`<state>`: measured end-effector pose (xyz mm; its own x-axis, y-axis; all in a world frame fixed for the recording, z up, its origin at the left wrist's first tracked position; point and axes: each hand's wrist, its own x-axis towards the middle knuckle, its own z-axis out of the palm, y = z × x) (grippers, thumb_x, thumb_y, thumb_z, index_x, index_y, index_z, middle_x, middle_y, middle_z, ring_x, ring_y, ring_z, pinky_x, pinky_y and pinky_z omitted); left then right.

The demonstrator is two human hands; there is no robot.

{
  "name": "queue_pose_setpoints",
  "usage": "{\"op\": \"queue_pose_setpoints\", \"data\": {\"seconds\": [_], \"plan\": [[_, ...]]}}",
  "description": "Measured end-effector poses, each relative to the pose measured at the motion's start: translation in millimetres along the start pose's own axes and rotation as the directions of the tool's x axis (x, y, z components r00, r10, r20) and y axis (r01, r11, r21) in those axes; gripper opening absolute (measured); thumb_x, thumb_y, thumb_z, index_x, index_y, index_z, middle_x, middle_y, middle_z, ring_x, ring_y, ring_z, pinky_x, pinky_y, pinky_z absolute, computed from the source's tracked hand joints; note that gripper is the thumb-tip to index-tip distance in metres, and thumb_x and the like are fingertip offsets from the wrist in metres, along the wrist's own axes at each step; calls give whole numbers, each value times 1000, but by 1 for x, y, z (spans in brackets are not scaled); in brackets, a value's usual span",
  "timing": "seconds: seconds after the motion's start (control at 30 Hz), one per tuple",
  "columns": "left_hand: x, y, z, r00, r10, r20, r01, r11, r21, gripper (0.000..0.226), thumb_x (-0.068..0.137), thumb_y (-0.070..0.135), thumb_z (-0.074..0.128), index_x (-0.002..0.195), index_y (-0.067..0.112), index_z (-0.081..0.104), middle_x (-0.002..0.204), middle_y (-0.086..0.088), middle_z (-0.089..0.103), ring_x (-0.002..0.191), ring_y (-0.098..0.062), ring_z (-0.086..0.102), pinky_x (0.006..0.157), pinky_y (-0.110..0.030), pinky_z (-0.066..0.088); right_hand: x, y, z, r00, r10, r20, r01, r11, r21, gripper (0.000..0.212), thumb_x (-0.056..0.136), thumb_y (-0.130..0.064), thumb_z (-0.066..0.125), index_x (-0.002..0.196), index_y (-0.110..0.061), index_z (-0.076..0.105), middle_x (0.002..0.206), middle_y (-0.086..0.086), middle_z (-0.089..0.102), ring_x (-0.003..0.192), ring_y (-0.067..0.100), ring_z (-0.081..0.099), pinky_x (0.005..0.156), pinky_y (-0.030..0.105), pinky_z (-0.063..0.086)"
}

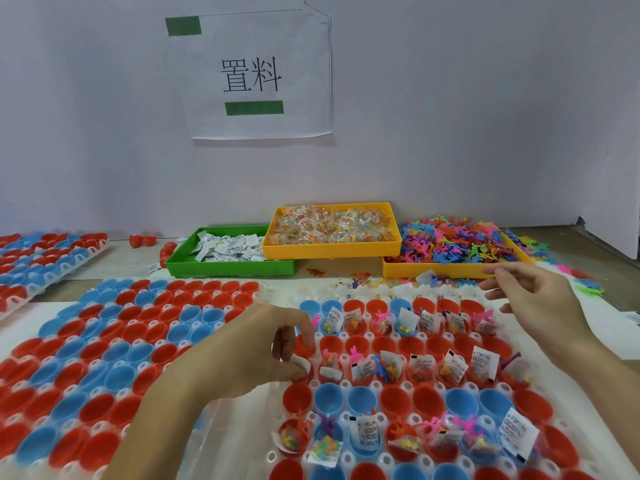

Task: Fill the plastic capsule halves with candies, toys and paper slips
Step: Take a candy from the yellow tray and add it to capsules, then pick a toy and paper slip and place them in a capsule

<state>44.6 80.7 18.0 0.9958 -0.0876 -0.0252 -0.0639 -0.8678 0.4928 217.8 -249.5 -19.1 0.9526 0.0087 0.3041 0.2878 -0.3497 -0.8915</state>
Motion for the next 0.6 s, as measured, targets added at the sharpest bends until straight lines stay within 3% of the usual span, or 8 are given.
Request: {"op": "queue_pose_setpoints", "data": {"seconds": [0.2, 0.47, 0.6], "plan": [[-1, 0, -5, 1000, -6, -6, 6, 999, -38, 32, 75, 36, 82, 93, 51, 61, 79, 22, 63, 70, -3, 60, 67, -16, 53, 1, 0, 0, 1000, 7, 0, -7, 1000, 23, 22, 104, -15, 48, 101, -22, 69, 90, 2, 73, 83, 20, 68, 63, 31, 49], [-4, 2, -5, 1000, 5, -28, -5, 1000, -18, 38, 76, 33, 82, 97, 53, 58, 80, 24, 61, 70, 1, 57, 63, -15, 51, 0, -1, -1, 1000, 0, 4, 0, 999, 33, 23, 104, -15, 49, 100, -21, 70, 88, 2, 73, 82, 19, 69, 64, 31, 49], [-1, 3, -1, 999, 17, -36, -17, 1000, 10, 37, 77, 32, 83, 101, 46, 58, 84, 22, 59, 67, 2, 53, 66, -22, 53, -1, -2, -1, 1000, 0, 3, 0, 999, 33, 23, 104, -15, 49, 99, -22, 70, 89, 2, 73, 82, 19, 69, 63, 31, 49]]}}
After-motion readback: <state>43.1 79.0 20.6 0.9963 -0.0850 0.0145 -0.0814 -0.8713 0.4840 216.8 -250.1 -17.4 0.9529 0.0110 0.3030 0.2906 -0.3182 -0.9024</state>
